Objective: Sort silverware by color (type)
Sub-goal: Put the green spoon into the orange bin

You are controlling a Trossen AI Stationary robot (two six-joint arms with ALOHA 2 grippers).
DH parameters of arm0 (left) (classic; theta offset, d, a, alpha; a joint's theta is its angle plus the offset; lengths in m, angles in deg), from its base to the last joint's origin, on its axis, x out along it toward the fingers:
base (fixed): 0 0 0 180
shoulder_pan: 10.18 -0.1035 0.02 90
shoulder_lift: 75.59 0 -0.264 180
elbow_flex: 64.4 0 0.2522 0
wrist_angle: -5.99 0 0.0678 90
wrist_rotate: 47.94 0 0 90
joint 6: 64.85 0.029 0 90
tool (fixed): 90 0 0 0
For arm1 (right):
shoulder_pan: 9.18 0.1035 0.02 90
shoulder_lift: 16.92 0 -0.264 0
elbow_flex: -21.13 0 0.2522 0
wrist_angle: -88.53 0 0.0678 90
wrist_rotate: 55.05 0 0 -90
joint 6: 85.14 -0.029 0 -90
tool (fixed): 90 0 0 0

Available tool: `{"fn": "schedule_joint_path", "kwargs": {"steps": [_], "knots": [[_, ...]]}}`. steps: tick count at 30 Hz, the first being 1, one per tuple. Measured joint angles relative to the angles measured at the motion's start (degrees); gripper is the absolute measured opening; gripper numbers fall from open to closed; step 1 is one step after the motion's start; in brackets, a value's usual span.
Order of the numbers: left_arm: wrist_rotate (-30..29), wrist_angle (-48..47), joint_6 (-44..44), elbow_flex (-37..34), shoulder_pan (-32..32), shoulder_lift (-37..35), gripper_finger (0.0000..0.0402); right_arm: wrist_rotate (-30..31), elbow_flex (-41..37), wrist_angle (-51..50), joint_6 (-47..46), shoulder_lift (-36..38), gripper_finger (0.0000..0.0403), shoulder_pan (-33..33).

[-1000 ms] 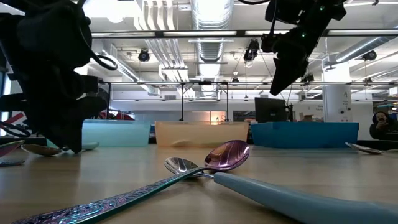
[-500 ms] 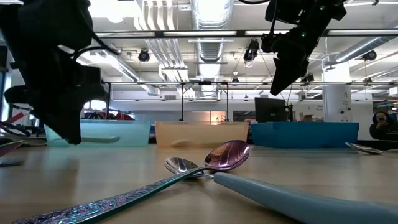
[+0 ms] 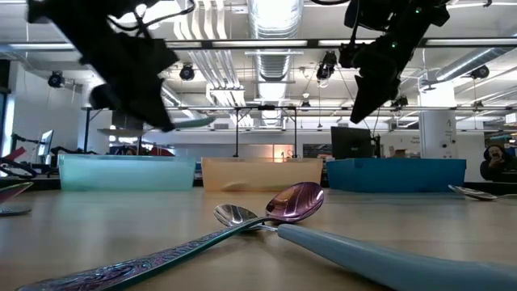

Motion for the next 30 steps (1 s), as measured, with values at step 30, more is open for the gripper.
{"fn": "schedule_joint_path", "kwargs": {"steps": [30], "knots": [[28.5,67.1,41.9,0.1,-39.7,20.2,0.0029,0.1,0.0,3.2,-1.3,0.0,0.0070,0.0]]}}
